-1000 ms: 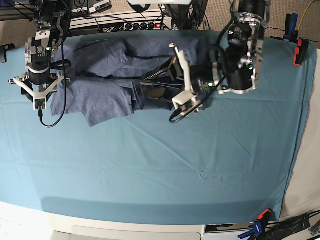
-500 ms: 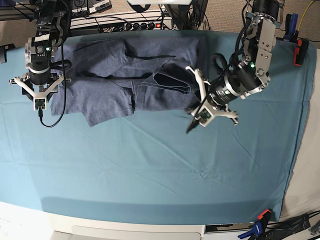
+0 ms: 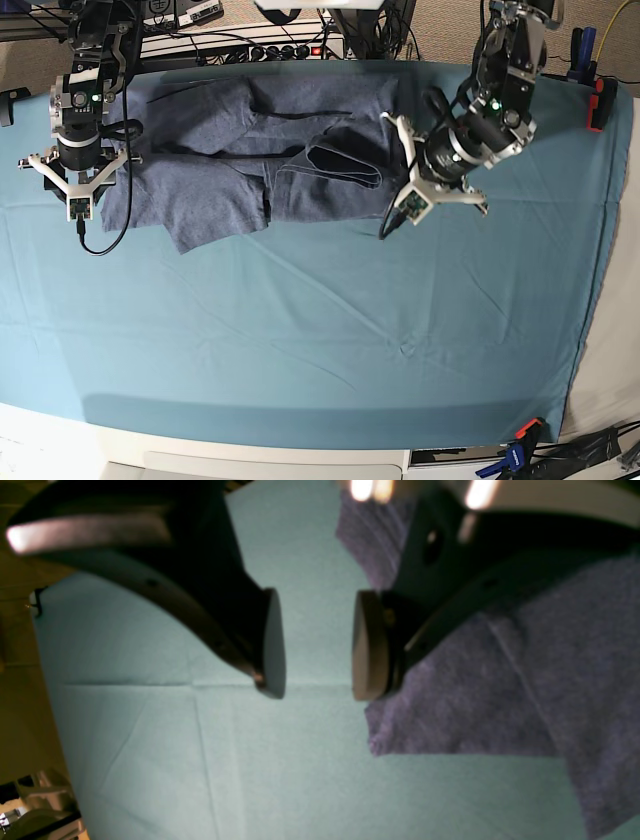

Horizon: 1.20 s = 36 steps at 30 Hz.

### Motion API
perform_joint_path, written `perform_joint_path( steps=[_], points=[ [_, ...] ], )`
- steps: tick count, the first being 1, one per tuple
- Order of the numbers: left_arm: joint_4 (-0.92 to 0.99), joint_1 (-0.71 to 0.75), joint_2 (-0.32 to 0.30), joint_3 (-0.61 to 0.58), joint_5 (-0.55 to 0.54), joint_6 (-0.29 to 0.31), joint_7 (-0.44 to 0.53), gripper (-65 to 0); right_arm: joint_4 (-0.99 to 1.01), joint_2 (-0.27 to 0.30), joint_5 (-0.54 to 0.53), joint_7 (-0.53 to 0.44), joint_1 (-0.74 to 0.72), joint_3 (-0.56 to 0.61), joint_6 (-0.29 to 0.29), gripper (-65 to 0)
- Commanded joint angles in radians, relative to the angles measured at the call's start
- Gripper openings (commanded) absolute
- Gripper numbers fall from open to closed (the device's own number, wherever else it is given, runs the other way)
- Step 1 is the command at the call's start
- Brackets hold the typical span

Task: Fold the T-shirt properly
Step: 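Fold the gripped shirt end over the middle with the left gripper, then press the folded end down and hold it with the left gripper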

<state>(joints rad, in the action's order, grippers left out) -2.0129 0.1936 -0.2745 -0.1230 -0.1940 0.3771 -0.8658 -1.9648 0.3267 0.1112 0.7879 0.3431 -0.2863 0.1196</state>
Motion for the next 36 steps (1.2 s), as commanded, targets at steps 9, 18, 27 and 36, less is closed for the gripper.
perform_joint_path(
  steps=[9,18,27,36],
  points=[
    [-0.011,0.033,0.011,0.0,0.004,0.023,0.089,-65.0,-0.018,0.014,0.009,-0.034,-0.008,-0.008,-0.013,-41.5],
    [0.071,0.019,0.02,0.0,0.114,-0.056,0.184,-65.0,-0.018,0.014,0.009,-0.038,-0.009,-0.008,-0.013,-41.5],
    [0.169,-0.009,0.061,-0.02,0.112,-0.066,0.171,-65.0,-0.018,0.014,0.009,-0.04,-0.013,-0.008,-0.013,-41.5],
    [0.161,-0.02,0.061,-0.132,0.112,-0.067,0.12,-65.0,-0.018,0.014,0.009,-0.039,-0.013,-0.008,-0.013,-41.5]
  ],
)
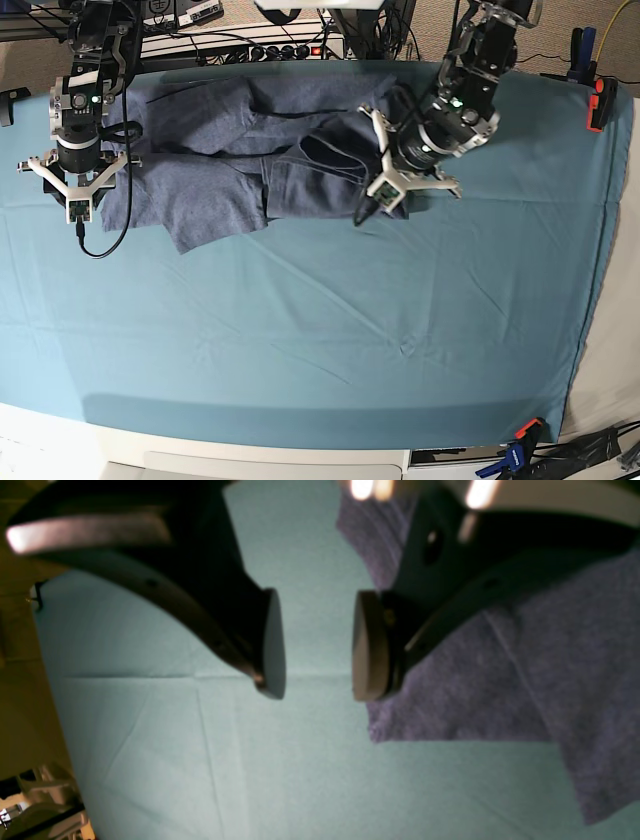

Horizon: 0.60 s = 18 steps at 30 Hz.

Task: Fold the T-shirt properly
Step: 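Press the folded end down and hold it with the left gripper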

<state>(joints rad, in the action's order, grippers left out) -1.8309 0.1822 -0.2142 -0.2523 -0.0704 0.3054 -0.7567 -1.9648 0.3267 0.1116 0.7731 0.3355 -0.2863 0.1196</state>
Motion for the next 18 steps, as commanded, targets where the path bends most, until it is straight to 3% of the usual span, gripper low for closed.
perform_joint_path(
  steps=[1,6,18],
  points=[
    [-0.025,-0.008,0.001,-0.015,-0.012,0.005,0.004,-65.0,-0.018,0.014,0.008,-0.023,-0.006,-0.008,-0.013,-41.5],
    [-0.045,-0.008,0.001,-0.048,-0.021,0.005,-0.014,-65.0,-0.018,0.014,0.008,-0.021,-0.006,-0.008,-0.013,-41.5],
    [-0.105,-0.007,0.001,-0.048,-0.201,0.01,-0.109,-65.0,-0.018,0.014,0.008,-0.021,-0.006,-0.008,-0.013,-41.5]
  ],
)
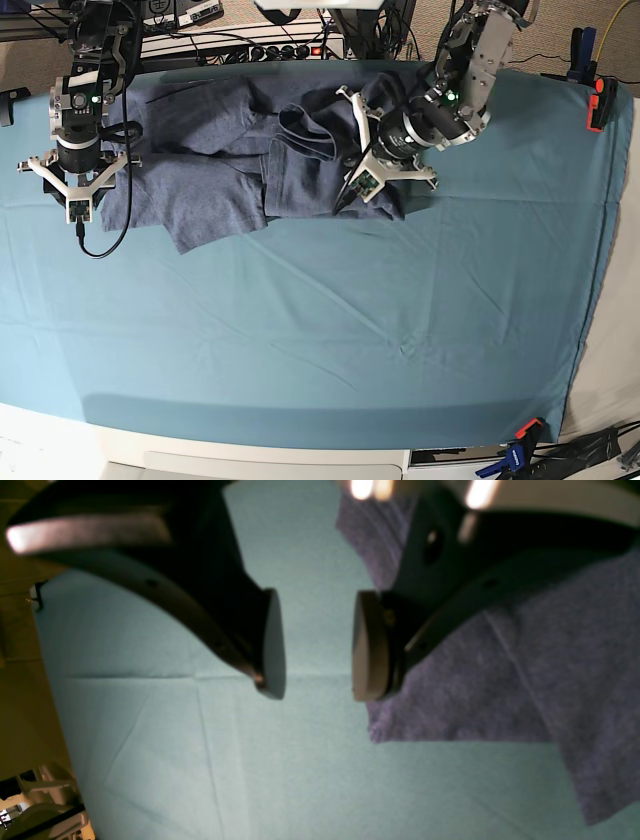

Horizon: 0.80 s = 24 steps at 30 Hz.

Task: Fold the T-shirt properly
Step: 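Press the folded end down and hold it with the left gripper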

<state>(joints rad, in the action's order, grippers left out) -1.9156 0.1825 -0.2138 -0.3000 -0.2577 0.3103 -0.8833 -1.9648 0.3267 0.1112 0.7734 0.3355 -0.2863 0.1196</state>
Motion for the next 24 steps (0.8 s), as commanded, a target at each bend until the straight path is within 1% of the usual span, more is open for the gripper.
perform_joint_path(
  steps=[1,4,10,12,15,16,19,20,22,24],
  points=[
    [-0.02,-0.008,0.0,-0.001,-0.037,0.008,0.005,-65.0,-0.018,0.014,0.009,-0.022,-0.006,-0.008,-0.013,-41.5],
    [-0.02,0.002,0.0,-0.001,-0.092,0.061,-0.02,-65.0,-0.018,0.014,0.009,-0.022,-0.006,-0.008,-0.013,-41.5],
    [-0.02,0.02,0.0,-0.001,-0.212,0.137,-0.039,-65.0,-0.018,0.014,0.009,-0.022,-0.006,-0.008,-0.013,-41.5],
    [-0.02,0.019,0.0,-0.001,-0.232,0.159,-0.04,-65.0,-0.018,0.014,0.009,-0.022,-0.006,-0.008,-0.013,-41.5],
    [-0.02,0.02,0.0,-0.001,-0.27,0.163,-0.041,-65.0,-0.018,0.014,0.009,-0.022,-0.006,-0.008,-0.013,-41.5],
    [-0.02,0.019,0.0,-0.001,-0.285,0.177,-0.042,-65.0,-0.018,0.014,0.009,-0.022,-0.006,-0.008,-0.013,-41.5],
    [-0.02,0.02,0.0,-0.001,-0.353,0.288,-0.046,-65.0,-0.018,0.014,-0.003,-0.013,-0.006,-0.008,-0.012,-41.5],
    [-0.02,0.02,0.0,-0.001,-0.376,0.304,-0.047,-65.0,-0.018,0.014,-0.016,0.0,-0.006,-0.008,-0.012,-41.5],
    [-0.02,0.019,0.0,-0.001,-0.393,0.305,-0.053,-65.0,-0.018,0.014,-0.025,0.024,-0.006,-0.008,0.01,-41.2],
    [-0.02,0.019,-0.003,-0.001,-0.389,0.305,-0.053,-65.0,-0.017,0.014,-0.018,0.021,-0.006,-0.017,0.027,-35.3]
  ],
)
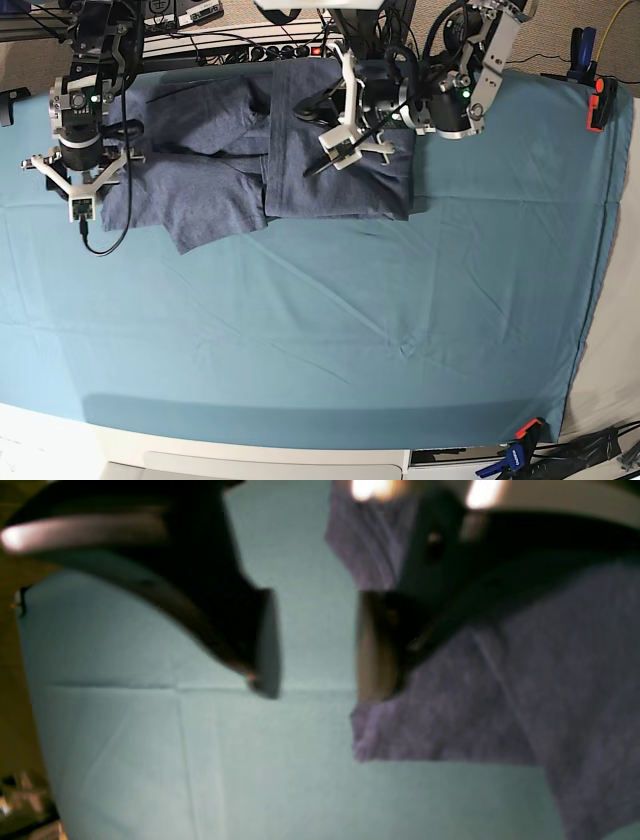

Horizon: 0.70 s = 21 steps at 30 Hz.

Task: Fold the T-shirt properly
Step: 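Press the folded end down and hold it with the left gripper, then grasp the opposite shirt end with the right gripper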

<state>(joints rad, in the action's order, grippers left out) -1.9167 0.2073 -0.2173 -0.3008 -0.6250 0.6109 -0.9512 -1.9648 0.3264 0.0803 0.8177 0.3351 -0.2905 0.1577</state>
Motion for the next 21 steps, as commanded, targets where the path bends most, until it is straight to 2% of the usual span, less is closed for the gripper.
perform_joint_path(
  steps=[1,6,9,10,13,16,18,21],
  points=[
    [-0.019,-0.005,0.0,0.0,-0.022,0.004,0.012,-65.0,-0.017,0.015,0.018,-0.029,-0.006,-0.023,-0.011,-32.8],
    [-0.019,-0.005,-0.002,0.0,-0.014,0.004,0.001,-65.0,-0.013,0.014,-0.01,-0.032,-0.043,-0.166,-0.026,-31.9],
    [-0.019,-0.005,-0.002,0.0,-0.014,0.004,0.001,-65.0,0.039,0.015,-0.195,-0.011,-0.084,-0.303,-0.025,-31.9],
    [-0.019,-0.005,-0.002,0.0,-0.014,0.004,0.001,-65.0,0.068,0.014,-0.28,0.014,-0.098,-0.348,0.005,-31.9],
    [-0.019,-0.005,-0.002,0.0,-0.014,0.004,0.002,-65.0,0.17,0.014,-0.558,0.106,-0.129,-0.446,0.159,-31.9],
    [-0.019,-0.005,-0.002,0.0,-0.014,0.004,0.004,-55.8,0.275,0.015,-0.735,0.179,-0.144,-0.474,0.273,-31.9],
    [-0.019,-0.005,-0.002,0.0,-0.014,-0.008,0.008,-49.3,0.337,0.014,-0.816,0.207,-0.144,-0.473,0.331,-31.9],
    [-0.019,-0.005,-0.002,0.0,0.017,-0.037,0.009,-47.1,0.407,0.016,-0.875,0.278,-0.144,-0.47,0.377,-31.9]
  ],
)
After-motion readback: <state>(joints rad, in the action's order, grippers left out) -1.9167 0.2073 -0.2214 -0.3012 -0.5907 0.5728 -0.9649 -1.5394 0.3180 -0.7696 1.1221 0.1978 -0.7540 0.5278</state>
